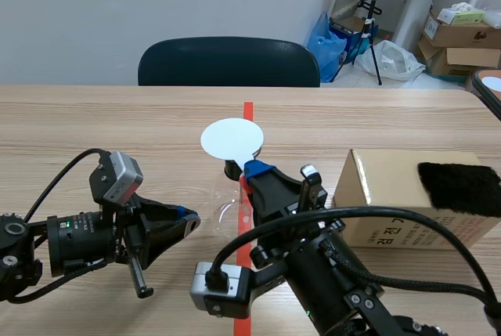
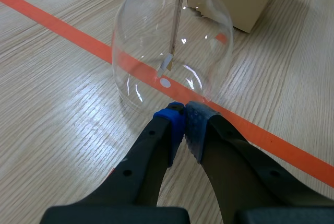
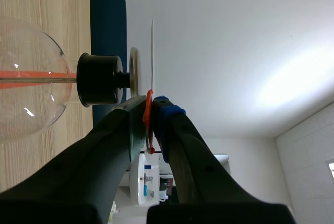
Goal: Do the electroscope experiment
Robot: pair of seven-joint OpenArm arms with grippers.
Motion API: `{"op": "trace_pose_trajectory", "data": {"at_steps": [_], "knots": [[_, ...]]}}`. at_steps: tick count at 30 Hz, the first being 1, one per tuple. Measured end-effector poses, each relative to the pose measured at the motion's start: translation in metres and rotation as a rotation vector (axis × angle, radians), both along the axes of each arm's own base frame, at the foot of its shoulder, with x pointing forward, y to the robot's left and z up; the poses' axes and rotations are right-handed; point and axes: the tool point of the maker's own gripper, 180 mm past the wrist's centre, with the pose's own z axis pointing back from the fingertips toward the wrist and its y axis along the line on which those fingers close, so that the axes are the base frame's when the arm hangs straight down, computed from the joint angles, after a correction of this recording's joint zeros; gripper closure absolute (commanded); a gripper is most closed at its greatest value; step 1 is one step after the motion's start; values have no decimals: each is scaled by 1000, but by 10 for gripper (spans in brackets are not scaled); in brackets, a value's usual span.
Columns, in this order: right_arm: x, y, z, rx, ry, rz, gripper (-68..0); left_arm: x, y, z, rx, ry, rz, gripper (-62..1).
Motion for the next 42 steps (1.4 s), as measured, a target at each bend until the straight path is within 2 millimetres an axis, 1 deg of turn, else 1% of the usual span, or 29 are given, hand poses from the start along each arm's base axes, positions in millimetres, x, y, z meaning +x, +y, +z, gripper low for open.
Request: {"op": "trace_pose_trajectory", "data": {"at_steps": [14, 17, 22, 30, 36, 42], "knots": [[0, 0, 0, 0, 0, 0, -13, 0, 0, 0, 0, 0, 0, -41], [2, -3, 0, 2, 0, -22, -13, 0, 0, 0, 0, 0, 0, -41], [11, -18, 1, 11, 1, -119, -13, 0, 0, 0, 0, 0, 0, -41], [26, -56, 2, 32, 4, -344, -13, 0, 0, 0, 0, 0, 0, -41], [30, -79, 2, 45, 5, -473, -13, 0, 0, 0, 0, 0, 0, -41], [32, -93, 2, 52, 6, -548, -13, 0, 0, 0, 0, 0, 0, -41]]}}
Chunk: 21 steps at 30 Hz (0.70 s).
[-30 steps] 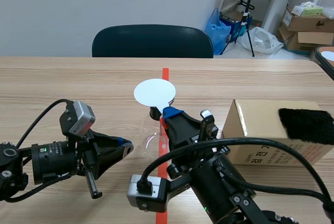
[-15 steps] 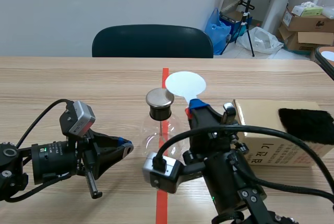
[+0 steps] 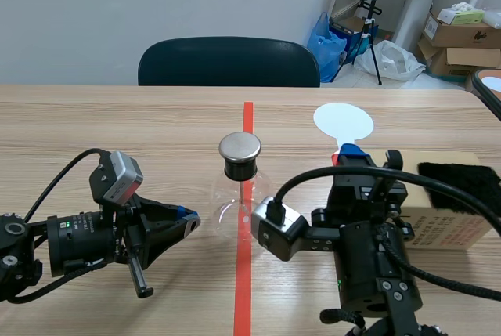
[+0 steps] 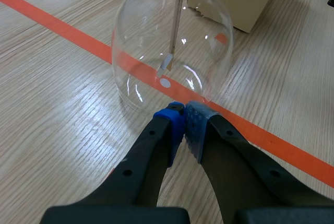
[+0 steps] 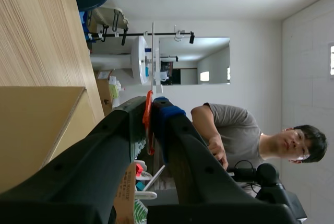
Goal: Do the electroscope experiment
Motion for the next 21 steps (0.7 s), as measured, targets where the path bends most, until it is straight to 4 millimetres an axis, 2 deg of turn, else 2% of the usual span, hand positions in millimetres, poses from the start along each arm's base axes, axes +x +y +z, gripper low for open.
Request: {"op": "trace_pose_trajectory", "data": {"at_steps": [21], "knots": [[0, -6, 0, 3, 0, -33, -13, 0, 0, 0, 0, 0, 0, -41]]}}
